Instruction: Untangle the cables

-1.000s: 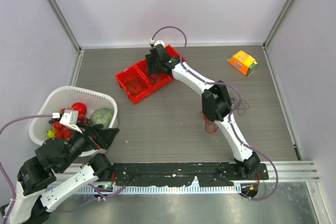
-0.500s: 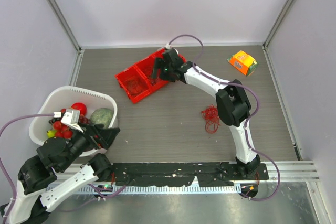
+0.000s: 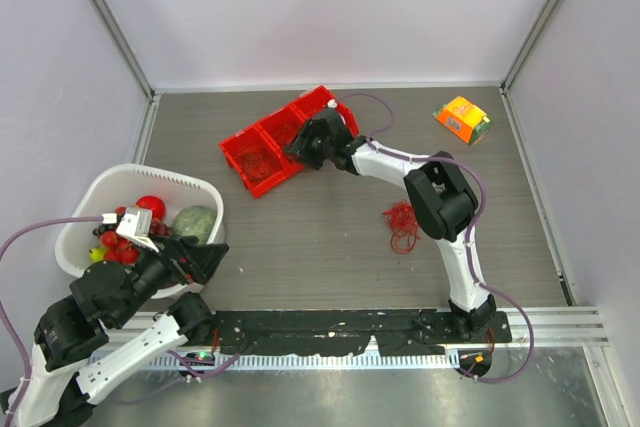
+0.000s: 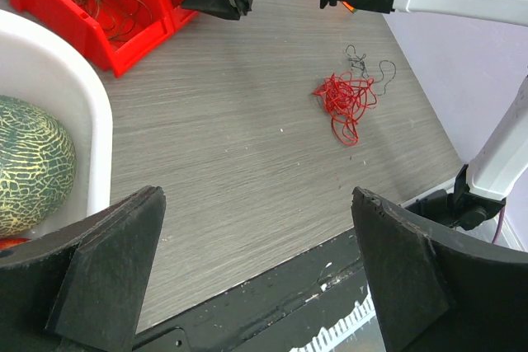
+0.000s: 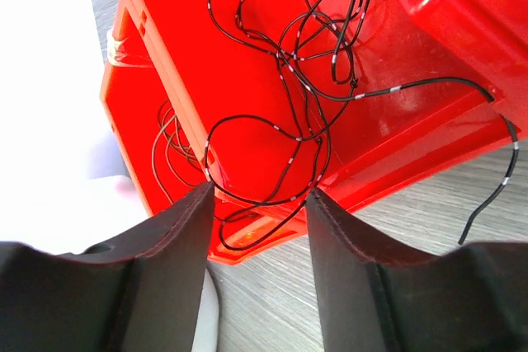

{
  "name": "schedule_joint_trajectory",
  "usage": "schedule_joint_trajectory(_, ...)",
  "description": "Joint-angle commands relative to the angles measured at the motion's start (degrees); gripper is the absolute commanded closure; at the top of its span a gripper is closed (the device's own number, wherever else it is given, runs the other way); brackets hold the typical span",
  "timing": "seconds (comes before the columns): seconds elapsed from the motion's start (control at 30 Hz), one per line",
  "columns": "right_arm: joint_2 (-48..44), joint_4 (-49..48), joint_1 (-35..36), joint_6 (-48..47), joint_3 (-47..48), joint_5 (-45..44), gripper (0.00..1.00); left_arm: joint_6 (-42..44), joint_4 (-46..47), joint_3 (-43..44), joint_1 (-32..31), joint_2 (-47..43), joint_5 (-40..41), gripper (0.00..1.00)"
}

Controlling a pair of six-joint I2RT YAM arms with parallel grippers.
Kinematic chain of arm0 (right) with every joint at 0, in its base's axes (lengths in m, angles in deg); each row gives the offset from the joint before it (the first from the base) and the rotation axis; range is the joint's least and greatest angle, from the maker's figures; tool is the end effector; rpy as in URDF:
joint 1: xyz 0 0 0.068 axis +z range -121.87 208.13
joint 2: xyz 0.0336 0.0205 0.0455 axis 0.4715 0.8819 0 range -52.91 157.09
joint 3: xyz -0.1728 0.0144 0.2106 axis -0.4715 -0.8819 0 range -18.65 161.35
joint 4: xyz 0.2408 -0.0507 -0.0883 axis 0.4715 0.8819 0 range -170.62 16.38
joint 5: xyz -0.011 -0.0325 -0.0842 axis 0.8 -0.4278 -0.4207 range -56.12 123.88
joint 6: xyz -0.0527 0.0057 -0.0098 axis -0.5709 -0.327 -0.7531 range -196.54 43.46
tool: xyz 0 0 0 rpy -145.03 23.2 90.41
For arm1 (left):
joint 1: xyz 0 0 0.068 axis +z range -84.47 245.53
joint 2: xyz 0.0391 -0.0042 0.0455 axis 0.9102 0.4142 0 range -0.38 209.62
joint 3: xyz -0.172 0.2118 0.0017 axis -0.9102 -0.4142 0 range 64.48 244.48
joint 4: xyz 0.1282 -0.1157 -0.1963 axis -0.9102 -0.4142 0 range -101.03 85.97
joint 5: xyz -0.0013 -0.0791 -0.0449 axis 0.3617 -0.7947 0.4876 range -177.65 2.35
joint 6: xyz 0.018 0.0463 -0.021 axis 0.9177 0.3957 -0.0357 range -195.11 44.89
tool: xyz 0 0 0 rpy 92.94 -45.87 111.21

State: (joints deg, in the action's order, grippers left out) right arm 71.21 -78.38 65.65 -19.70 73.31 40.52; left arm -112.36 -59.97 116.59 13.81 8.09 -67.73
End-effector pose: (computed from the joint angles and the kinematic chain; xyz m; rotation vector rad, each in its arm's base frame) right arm 0.3921 0.3065 0.1907 0.3262 2.3477 1.0097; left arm 0.0093 0.0076 0.3419 -0.0265 1.8448 -0.8024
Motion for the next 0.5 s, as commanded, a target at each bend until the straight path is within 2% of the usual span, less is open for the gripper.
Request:
schedule_joint_trajectory(0.0,-1.6,-8.2,-0.1,5.8,-0.6,1.5,0.54,0.0,2.4,-0.1,0.0,0.5,-0.1,0.00)
schedule_joint_trajectory(0.03,-1.2,-8.4,0.2,6.1,-0.3,1.6,0.58,0.1,2.3,-0.2,0.0,0.5,-0.1,0.00)
schedule_joint_trajectory(0.13,-1.3,-9.5,-0.1,7.1,-0.6,2.0,0.77,0.0,2.3,-0.1,0.0,0.3,-0.1,0.00)
schedule_joint_trajectory(0.3,-1.4,-8.5,-0.5,4.9,0.7,0.2,0.96,0.0,2.2,-0.1,0.0,-0.1,-0.1,0.00)
schedule_joint_trajectory(0.47,4.5,-9.3,-1.1,1.6,7.7,0.8,0.99,0.1,2.4,-0.1,0.0,0.4,-0.5,0.00)
